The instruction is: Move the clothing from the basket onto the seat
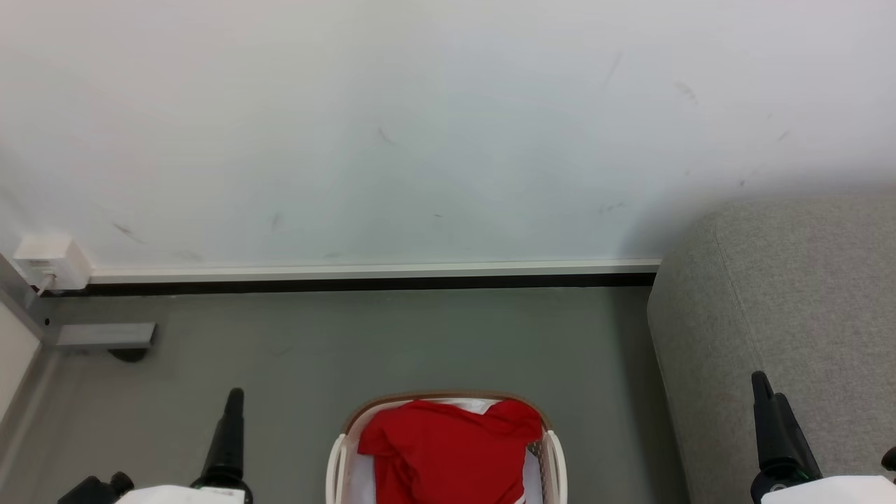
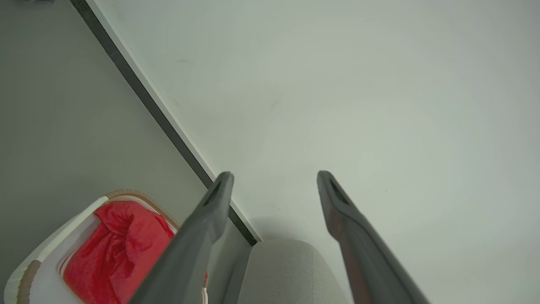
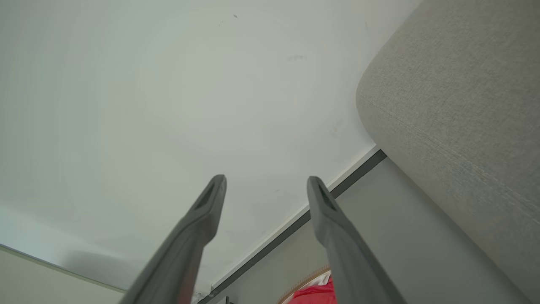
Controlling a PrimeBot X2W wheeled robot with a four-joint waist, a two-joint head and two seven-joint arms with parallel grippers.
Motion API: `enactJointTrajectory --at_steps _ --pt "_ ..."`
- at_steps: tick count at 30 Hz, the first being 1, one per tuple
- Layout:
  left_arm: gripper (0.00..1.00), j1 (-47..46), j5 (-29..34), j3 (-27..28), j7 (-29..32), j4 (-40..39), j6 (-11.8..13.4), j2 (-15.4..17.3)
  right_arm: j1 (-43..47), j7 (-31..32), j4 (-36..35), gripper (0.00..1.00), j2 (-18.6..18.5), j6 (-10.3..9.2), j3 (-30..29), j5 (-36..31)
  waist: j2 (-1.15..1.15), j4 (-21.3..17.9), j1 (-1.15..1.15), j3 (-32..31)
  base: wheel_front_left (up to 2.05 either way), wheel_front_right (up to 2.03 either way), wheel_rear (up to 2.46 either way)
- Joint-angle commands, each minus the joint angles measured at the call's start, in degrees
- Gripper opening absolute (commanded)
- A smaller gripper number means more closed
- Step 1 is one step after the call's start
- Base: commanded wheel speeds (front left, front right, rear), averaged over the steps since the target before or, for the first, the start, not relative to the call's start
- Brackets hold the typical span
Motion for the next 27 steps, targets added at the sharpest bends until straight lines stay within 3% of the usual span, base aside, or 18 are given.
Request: enactJointTrajectory --at_steps 1,13,27 --pt "1.0 -0.2 3.0 -0.1 -0.6 -1.3 0.3 0.4 -0.2 -0.6 -1.3 1.0 -1.0 -0.03 0.3 -2.7 0.0 0.0 0.0 0.0 0.0 0.0 0.0" --pt "1.0 0.8 21.0 -3.2 -3.0 -2.7 2.2 1.8 0.4 -3.0 -1.7 1.0 -1.8 -0.04 2.5 -17.8 0.0 -0.1 0.0 0.1 0.0 0.0 0.0" --pt "1.0 0.8 34.0 -9.2 -5.6 -4.4 7.3 6.6 0.2 -5.5 0.2 1.0 -2.2 -0.06 3.9 -29.6 0.0 -0.2 0.0 0.2 0.0 0.0 0.0"
